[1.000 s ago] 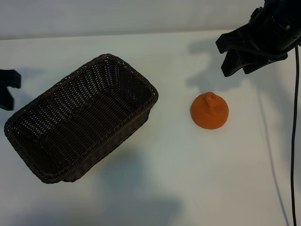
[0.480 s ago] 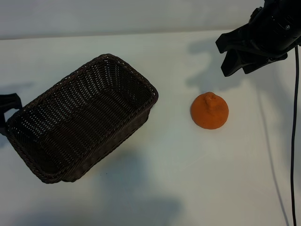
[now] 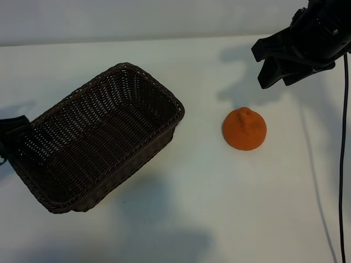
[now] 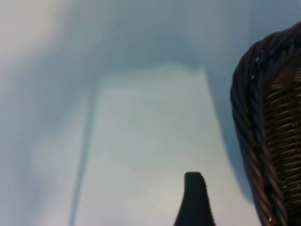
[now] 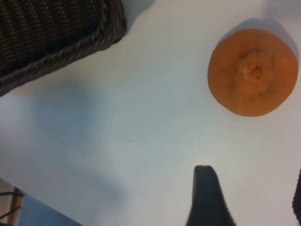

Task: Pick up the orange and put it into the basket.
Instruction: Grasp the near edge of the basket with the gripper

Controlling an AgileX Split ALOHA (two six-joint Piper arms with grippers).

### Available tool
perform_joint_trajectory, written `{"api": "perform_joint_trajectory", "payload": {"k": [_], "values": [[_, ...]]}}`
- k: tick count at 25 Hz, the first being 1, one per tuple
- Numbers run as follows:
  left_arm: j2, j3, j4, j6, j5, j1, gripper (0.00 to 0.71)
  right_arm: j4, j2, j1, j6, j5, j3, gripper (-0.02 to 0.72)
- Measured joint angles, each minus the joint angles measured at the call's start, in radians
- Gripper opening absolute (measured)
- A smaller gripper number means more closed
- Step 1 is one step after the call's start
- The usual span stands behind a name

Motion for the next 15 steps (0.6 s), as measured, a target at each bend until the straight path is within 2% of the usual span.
{"api": "perform_joint_trajectory", "payload": {"k": [10, 15], "values": [[0.0, 0.09, -0.006, -0.078, -0.134, 0.0, 0.567, 0.0, 0.0, 0.0, 0.0, -0.001, 0.0, 0.433], [0.017, 0.096, -0.007, -0.1, -0.197, 0.0, 0.567, 0.0, 0.0, 0.0, 0.0, -0.001, 0.0, 0.433]]}}
